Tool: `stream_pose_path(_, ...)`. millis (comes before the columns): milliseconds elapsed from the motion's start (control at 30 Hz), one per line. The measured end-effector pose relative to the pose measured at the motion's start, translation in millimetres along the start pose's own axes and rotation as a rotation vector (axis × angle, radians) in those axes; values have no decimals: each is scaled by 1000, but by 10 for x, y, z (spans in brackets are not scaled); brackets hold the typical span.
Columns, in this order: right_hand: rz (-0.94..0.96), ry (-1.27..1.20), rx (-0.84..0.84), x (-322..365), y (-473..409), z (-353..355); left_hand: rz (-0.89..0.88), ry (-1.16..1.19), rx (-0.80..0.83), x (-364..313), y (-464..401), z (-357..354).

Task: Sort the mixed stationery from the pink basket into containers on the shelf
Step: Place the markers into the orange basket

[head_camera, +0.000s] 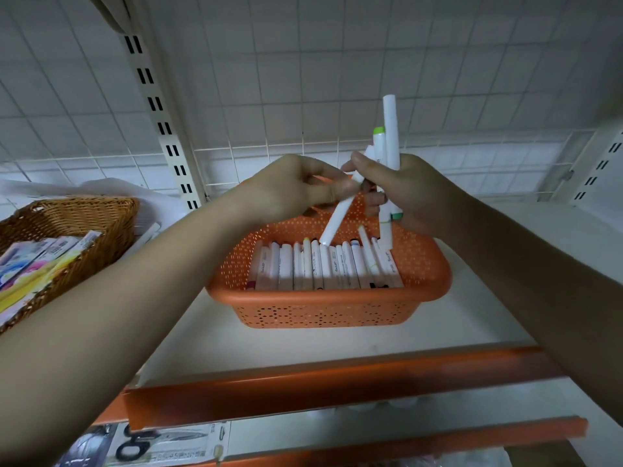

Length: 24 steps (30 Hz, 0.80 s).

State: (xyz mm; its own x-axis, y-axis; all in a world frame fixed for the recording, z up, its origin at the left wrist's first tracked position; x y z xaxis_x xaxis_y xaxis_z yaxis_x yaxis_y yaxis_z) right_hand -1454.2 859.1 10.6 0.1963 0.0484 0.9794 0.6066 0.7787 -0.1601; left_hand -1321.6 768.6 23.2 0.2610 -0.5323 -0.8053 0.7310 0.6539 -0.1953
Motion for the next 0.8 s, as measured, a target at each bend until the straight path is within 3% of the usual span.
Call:
stream_pose_path(67, -28, -81, -25, 12, 21, -41, -20, 25, 60, 8, 42, -24)
stream_pose_path(267, -170, -428, -194, 124, -36, 50, -62, 43, 2, 130, 50, 18)
stream_pose_path(400, -146, -66, -298, 70, -109, 153, 74, 201, 21, 167, 58, 40)
stream_pose_path(467, -114, 25, -260, 50, -127, 192, 130, 292, 15, 182, 52, 45)
stream_pose_path(567, 15, 260, -136, -29, -151, 214, 150, 125, 12, 254, 24, 55)
stream_pose_path(633, 93, 373, -107, -99, -140, 185, 206, -28, 119, 316, 17, 16)
stream_pose_path(733, 116, 425, -95, -171, -134, 133, 290, -205, 229, 428, 19, -54)
stream_pose_path(800, 86, 407, -65, -161, -137, 117, 257, -440, 266, 472, 35, -56)
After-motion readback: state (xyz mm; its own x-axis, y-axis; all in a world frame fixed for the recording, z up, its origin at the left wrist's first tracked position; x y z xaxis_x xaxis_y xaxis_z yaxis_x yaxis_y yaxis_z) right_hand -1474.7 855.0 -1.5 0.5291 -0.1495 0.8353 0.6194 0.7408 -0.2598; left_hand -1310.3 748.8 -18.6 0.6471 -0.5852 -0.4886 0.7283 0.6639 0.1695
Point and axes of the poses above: each hand's wrist, its own y-axis away from the middle knuckle, its own z-axis out of the back of the hand, x = y × z, the point moved 2 cm from there along -y, towards the middle knuckle, and after that the axes turned 12 degrees about -x, right-handed, at the moved point
